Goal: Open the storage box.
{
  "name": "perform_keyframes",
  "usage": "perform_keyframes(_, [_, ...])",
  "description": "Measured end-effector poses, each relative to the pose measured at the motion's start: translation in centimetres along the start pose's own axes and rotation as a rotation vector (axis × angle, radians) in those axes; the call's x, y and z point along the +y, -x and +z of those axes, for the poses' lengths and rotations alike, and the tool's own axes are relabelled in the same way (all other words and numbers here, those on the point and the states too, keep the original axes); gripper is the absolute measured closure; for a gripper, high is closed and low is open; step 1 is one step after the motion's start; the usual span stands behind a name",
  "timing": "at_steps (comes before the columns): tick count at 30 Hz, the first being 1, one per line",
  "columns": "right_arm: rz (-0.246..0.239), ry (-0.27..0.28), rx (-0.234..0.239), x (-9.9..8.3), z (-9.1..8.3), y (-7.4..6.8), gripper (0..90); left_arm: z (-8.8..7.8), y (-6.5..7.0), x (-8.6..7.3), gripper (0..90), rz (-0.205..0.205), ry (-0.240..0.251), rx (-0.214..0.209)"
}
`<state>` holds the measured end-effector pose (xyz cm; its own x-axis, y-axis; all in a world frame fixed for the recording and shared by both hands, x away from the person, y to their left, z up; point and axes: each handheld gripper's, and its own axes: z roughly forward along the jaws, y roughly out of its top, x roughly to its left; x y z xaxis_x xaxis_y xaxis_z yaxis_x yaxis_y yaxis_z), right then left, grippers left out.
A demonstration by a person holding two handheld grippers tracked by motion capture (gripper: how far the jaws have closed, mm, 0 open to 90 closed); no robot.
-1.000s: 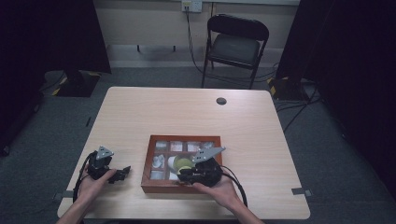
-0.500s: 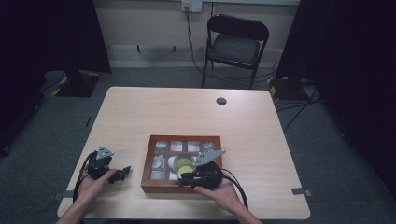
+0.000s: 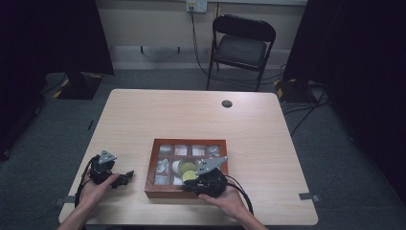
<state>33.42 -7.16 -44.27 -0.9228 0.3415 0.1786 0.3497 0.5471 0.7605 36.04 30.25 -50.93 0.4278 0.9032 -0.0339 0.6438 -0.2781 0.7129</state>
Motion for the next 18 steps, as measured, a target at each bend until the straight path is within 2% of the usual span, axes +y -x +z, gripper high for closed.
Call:
perform_keyframes(8, [-0.025, -0.010, -0.002, 0.33, -0.14, -0.08, 80.8, -0.01, -0.01, 0.01, 0.0, 0.001, -0.002, -0.001])
perform_keyframes(18, [-0.026, 0.003, 0.001, 0.76, -0.58, -0.09, 81.0, -0.04, -0.04, 0.02, 0.0, 0.005, -0.006, -0.001])
